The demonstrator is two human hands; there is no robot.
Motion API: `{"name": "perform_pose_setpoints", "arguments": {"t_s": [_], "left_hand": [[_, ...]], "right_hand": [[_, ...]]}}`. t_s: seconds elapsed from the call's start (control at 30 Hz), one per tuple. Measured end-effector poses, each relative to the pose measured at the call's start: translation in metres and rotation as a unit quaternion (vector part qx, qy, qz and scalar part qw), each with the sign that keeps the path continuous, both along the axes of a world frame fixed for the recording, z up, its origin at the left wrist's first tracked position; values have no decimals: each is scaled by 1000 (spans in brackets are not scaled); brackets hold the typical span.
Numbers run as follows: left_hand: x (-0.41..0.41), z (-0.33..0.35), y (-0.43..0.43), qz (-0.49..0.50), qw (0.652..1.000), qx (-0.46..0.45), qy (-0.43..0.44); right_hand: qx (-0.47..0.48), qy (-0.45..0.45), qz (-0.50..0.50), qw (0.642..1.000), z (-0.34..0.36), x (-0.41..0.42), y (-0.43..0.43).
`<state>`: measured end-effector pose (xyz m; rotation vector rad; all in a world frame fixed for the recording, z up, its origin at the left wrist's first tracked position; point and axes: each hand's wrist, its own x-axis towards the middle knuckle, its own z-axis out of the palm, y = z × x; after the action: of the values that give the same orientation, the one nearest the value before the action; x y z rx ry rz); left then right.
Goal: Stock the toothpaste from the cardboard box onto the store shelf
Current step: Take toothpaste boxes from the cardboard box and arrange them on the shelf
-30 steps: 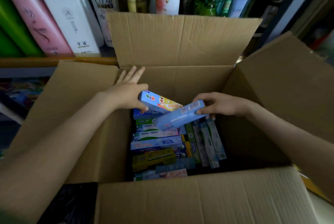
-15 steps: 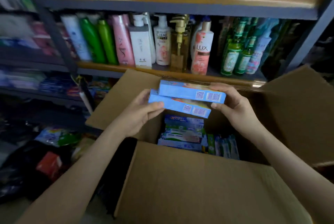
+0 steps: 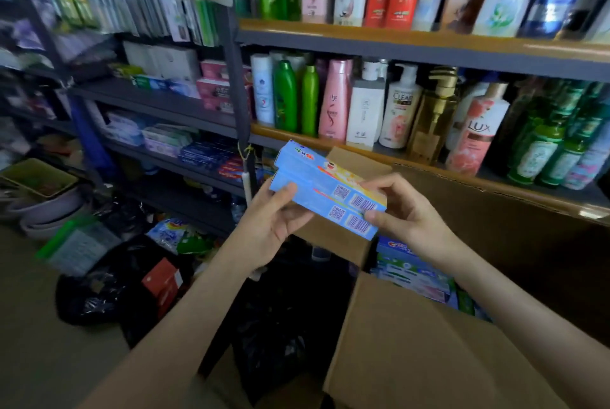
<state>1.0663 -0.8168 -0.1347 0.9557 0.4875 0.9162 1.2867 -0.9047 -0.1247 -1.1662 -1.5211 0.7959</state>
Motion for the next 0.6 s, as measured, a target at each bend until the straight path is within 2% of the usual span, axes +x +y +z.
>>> {"name": "perform_pose_setpoints", "arguments": {"t_s": [0.17, 0.47, 0.6], "left_hand": [[-79, -3, 50, 48, 999, 0, 10], [-239, 1, 167, 172, 982, -56, 48], [-290, -3, 214, 186, 978, -69, 65]], "right_hand": [[1, -45, 37, 998, -7, -80, 70], [-26, -33, 92, 995, -16, -241, 218], [-50, -35, 116, 991, -27, -288, 273]]}}
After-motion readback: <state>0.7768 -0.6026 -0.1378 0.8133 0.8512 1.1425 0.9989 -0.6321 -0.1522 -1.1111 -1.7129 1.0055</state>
